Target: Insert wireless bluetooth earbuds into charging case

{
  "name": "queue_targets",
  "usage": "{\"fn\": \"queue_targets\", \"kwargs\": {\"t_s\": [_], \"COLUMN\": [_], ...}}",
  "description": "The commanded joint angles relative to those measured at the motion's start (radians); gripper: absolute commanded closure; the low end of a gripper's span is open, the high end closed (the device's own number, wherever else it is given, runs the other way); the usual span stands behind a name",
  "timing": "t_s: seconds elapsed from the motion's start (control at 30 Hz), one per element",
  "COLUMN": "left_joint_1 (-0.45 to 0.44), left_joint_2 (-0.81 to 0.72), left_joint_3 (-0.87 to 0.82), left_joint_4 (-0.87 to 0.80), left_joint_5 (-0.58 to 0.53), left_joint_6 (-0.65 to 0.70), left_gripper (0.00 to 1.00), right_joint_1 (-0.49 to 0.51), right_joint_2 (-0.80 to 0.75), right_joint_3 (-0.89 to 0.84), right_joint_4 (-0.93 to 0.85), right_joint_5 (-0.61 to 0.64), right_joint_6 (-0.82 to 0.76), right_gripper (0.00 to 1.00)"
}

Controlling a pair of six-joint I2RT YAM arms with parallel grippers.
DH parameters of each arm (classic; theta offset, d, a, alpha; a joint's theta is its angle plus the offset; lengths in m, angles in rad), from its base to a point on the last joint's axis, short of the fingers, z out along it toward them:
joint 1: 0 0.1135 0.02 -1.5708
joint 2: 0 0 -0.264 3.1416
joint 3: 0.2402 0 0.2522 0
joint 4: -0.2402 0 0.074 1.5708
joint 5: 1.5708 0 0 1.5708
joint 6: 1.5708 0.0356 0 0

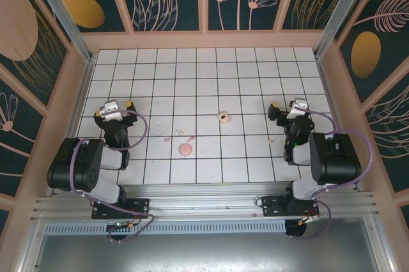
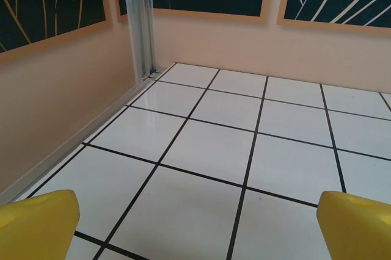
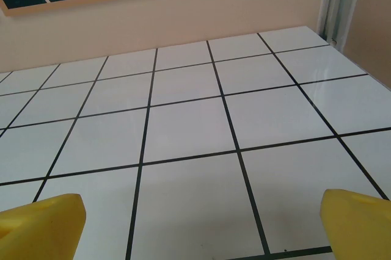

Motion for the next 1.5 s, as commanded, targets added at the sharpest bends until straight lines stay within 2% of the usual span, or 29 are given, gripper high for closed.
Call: {"fn": "queue_targets", "kwargs": {"t_s": [0.0,0.67,0.73,0.8,0.9,1.07,1.17,1.27,1.4,1.47], "left_joint_1": [0.008,0.008,0.007,0.007,0.005,0.005,0.005,0.005,-0.009,-0.033], "left_joint_2": [-0.005,-0.007,-0.009,-0.036,-0.080,-0.257,-0.332,-0.359,-0.329,-0.306], "left_joint_3": [0.008,0.006,0.005,0.015,0.025,0.132,0.199,0.289,0.447,0.528], "left_joint_4": [0.020,0.021,0.025,-0.018,-0.068,-0.424,-0.603,-0.769,-0.991,-1.121], "left_joint_5": [0.014,0.014,0.010,-0.001,0.062,0.092,0.129,0.184,0.326,0.356], "left_joint_6": [-0.015,-0.015,-0.014,-0.021,0.012,-0.026,-0.106,-0.200,-0.233,-0.223], "left_gripper": [0.01,0.01,0.01,0.03,0.11,0.17,0.20,0.27,0.37,0.38], "right_joint_1": [0.008,0.003,0.000,0.000,0.001,0.011,0.047,0.098,0.219,0.283], "right_joint_2": [0.007,0.005,-0.012,-0.044,-0.124,-0.284,-0.337,-0.323,-0.258,-0.222], "right_joint_3": [0.016,0.016,0.036,0.067,0.114,0.196,0.304,0.464,0.641,0.714], "right_joint_4": [0.021,0.020,-0.032,-0.114,-0.276,-0.570,-0.796,-1.062,-1.342,-1.460], "right_joint_5": [0.023,0.013,0.014,0.013,0.017,-0.048,-0.067,-0.037,0.035,0.036], "right_joint_6": [0.005,0.007,0.011,0.012,0.029,0.083,0.131,0.184,0.181,0.196], "right_gripper": [0.01,0.01,0.01,0.01,0.01,0.01,0.01,0.01,0.01,0.01]}}
